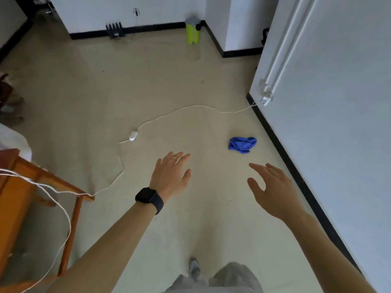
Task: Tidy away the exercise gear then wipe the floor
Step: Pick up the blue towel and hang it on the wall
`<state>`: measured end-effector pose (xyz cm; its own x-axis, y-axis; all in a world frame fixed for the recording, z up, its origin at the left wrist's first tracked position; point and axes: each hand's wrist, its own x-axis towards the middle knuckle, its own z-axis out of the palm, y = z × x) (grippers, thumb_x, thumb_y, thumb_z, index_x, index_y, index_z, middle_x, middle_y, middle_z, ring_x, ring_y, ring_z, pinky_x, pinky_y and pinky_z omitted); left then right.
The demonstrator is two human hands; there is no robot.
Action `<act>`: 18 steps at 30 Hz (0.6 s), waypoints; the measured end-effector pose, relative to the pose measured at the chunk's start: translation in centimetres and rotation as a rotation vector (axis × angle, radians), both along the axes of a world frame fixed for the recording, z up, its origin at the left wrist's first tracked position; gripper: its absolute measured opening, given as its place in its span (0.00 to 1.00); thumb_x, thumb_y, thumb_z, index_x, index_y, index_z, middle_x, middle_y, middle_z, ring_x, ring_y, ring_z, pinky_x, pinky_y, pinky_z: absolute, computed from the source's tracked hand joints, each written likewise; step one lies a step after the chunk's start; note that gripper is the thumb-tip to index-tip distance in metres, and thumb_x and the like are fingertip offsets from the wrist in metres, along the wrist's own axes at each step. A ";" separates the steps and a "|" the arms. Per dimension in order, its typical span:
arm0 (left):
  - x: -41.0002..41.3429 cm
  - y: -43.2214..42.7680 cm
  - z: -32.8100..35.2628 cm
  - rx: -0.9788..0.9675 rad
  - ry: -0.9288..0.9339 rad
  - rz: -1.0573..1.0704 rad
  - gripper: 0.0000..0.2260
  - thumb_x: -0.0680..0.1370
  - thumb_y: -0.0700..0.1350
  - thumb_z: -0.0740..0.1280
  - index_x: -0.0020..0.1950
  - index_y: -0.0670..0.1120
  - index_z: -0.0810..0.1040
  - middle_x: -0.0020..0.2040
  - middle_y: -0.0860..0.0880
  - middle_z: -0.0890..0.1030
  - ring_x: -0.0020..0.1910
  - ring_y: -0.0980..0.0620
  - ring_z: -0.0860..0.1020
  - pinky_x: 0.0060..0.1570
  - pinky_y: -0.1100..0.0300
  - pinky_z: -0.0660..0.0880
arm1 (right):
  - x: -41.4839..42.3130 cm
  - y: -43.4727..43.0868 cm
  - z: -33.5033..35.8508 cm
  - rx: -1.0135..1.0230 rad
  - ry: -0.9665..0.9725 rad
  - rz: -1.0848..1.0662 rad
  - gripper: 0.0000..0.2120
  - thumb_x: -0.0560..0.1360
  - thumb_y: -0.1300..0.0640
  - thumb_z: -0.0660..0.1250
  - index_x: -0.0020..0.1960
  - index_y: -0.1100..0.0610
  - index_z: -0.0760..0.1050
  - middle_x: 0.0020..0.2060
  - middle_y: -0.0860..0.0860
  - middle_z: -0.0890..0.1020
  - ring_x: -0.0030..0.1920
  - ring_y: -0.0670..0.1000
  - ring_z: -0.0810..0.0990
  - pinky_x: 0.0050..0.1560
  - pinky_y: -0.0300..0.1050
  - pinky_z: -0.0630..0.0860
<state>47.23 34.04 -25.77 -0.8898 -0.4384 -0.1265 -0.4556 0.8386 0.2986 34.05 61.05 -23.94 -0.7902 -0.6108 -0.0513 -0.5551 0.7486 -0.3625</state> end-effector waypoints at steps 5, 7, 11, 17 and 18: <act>-11.1 -6.3 -1.0 0.002 -0.002 -0.069 0.22 0.82 0.54 0.56 0.77 0.55 0.62 0.78 0.51 0.64 0.79 0.46 0.56 0.73 0.44 0.57 | -8.4 -5.4 -1.7 0.018 -0.043 -0.066 0.23 0.81 0.41 0.56 0.74 0.43 0.66 0.69 0.42 0.75 0.77 0.50 0.60 0.75 0.50 0.61; -15.6 -8.6 -1.7 -0.018 -0.016 -0.100 0.22 0.82 0.54 0.56 0.77 0.55 0.63 0.77 0.51 0.65 0.78 0.46 0.57 0.73 0.43 0.58 | -12.1 -7.4 -2.7 0.015 -0.045 -0.097 0.22 0.81 0.42 0.57 0.74 0.43 0.67 0.69 0.42 0.75 0.77 0.49 0.60 0.75 0.49 0.61; -26.5 -13.3 -3.3 -0.036 -0.040 -0.162 0.22 0.82 0.54 0.56 0.77 0.55 0.63 0.77 0.51 0.65 0.78 0.46 0.58 0.73 0.42 0.58 | -21.3 -11.4 -4.7 0.050 -0.071 -0.146 0.23 0.81 0.41 0.56 0.74 0.44 0.66 0.69 0.43 0.75 0.77 0.50 0.60 0.75 0.50 0.60; -41.1 -18.3 -3.6 -0.037 -0.130 -0.243 0.23 0.82 0.54 0.56 0.78 0.54 0.62 0.78 0.51 0.64 0.78 0.47 0.57 0.74 0.43 0.56 | -32.9 -16.6 -5.4 0.105 -0.145 -0.163 0.23 0.82 0.42 0.54 0.75 0.44 0.65 0.72 0.42 0.71 0.77 0.50 0.59 0.76 0.49 0.58; -43.5 -19.1 -3.5 -0.032 -0.142 -0.256 0.23 0.82 0.54 0.56 0.78 0.54 0.62 0.78 0.51 0.64 0.78 0.47 0.57 0.74 0.43 0.57 | -34.6 -17.5 -5.4 0.115 -0.165 -0.169 0.23 0.82 0.42 0.54 0.75 0.44 0.65 0.72 0.42 0.71 0.77 0.50 0.59 0.76 0.49 0.58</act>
<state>3.76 14.98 -29.24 -0.9466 -0.2074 -0.2470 -0.2630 0.9397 0.2185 -0.60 43.55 -29.38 -0.8555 -0.4537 -0.2496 -0.3591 0.8671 -0.3453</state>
